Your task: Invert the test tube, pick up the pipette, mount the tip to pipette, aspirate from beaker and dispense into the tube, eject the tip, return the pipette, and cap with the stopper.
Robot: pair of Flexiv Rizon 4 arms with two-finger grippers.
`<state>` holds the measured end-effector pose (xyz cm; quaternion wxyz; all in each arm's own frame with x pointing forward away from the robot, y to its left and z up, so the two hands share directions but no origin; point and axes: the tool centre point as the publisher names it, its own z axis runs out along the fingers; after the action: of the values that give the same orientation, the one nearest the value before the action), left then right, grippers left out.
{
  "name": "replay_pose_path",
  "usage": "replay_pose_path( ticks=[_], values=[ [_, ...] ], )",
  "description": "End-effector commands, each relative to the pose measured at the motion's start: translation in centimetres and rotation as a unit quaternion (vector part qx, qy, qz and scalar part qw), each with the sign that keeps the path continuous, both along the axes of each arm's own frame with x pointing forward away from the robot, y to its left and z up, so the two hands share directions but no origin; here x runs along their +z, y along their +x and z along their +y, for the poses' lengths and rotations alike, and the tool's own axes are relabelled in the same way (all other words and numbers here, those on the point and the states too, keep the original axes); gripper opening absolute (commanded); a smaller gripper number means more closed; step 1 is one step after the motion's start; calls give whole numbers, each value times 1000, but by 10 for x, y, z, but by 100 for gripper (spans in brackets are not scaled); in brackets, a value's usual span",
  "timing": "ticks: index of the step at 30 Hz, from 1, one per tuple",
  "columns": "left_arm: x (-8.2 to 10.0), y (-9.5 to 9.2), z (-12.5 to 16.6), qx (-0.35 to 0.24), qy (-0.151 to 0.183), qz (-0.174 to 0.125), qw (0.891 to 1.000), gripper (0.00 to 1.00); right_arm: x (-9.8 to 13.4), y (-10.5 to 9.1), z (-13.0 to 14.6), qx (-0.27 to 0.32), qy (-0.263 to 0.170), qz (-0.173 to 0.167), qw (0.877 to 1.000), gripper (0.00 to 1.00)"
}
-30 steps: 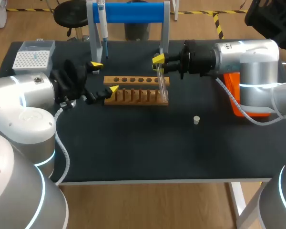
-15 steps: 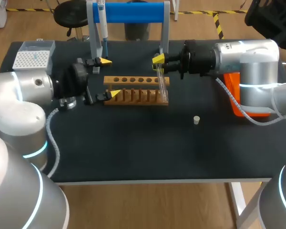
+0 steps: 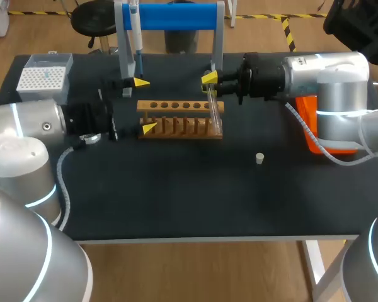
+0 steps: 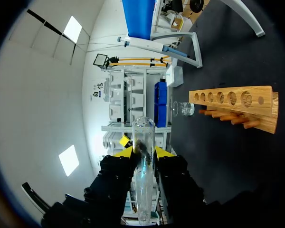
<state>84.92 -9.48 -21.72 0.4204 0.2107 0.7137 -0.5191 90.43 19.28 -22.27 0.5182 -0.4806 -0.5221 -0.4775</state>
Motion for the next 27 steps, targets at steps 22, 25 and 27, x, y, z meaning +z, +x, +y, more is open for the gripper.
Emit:
replay_pose_path(
  ticks=[22, 25, 27],
  values=[
    [13, 4, -44, -110, 94, -313, 939, 100, 1, 0, 0, 0, -2, 0, 1000, 0],
    [12, -1, -54, -112, 96, -322, 935, 100, 1, 0, 0, 0, -2, 0, 1000, 0],
    [11, -4, -60, -113, 93, -326, 934, 100, 1, 0, 0, 0, -2, 0, 1000, 0]
  ],
)
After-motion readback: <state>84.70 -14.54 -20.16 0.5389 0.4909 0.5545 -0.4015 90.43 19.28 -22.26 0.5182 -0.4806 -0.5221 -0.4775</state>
